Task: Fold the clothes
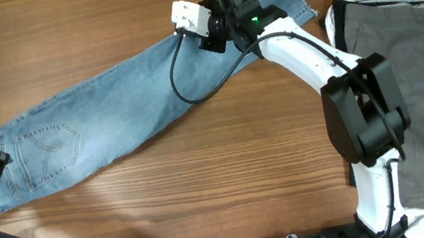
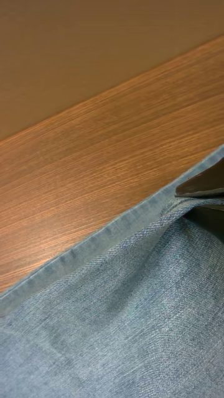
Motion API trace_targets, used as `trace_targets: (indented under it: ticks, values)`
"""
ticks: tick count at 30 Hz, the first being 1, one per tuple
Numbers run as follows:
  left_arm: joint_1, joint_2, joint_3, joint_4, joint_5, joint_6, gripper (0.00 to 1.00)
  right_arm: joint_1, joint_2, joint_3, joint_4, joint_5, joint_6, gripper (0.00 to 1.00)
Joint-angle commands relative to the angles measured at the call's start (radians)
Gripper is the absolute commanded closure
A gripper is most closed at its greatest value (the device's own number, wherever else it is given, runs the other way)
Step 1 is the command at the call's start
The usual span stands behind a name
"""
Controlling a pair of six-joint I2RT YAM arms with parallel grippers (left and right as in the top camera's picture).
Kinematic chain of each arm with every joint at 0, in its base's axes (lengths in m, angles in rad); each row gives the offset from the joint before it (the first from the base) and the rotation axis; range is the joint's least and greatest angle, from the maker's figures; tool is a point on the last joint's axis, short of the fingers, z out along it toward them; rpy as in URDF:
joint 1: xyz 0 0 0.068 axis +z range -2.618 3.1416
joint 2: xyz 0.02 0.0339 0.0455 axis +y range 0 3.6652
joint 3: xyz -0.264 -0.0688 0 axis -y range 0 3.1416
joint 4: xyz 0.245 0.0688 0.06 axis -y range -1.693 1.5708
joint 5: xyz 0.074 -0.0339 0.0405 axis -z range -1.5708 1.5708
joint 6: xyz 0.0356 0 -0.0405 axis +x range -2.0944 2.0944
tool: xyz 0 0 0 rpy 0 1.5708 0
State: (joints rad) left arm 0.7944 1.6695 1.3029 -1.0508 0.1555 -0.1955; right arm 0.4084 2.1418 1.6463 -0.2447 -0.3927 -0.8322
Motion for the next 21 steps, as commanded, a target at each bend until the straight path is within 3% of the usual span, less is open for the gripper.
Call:
trace_targets:
  ticks: [1,2,4,6,11,13,18,21]
  values:
    - [0.006,0.002,0.019,0.003,0.012,0.010,0.18,-0.013,0.020,0.021,0.009,-0.019,0.082,0.25]
    - [0.006,0.002,0.019,0.003,0.012,0.010,0.18,-0.013,0.020,0.021,0.010,-0.018,0.081,0.00]
    - [0.006,0.002,0.019,0.003,0.012,0.010,0.18,-0.015,0.020,0.021,0.029,0.025,0.116,0.00]
    - [0.006,0.002,0.019,0.002,0.012,0.010,0.17,-0.024,0.011,0.022,0.058,0.134,0.251,0.00]
    - [0.006,0.002,0.019,-0.049,-0.061,0.087,0.18,-0.162,-0.076,0.022,-0.120,0.102,0.901,0.00]
    - [0.006,0.002,0.015,-0.064,-0.107,0.079,0.20,-0.238,-0.076,0.022,-0.238,0.035,1.006,0.00]
    - [0.021,0.003,-0.146,0.101,-0.134,-0.026,0.24,-0.368,-0.071,0.021,-0.495,-0.010,0.985,0.03]
    - [0.022,0.003,-0.282,0.299,-0.130,-0.064,0.42,-0.379,-0.071,0.021,-0.574,-0.024,0.882,0.09]
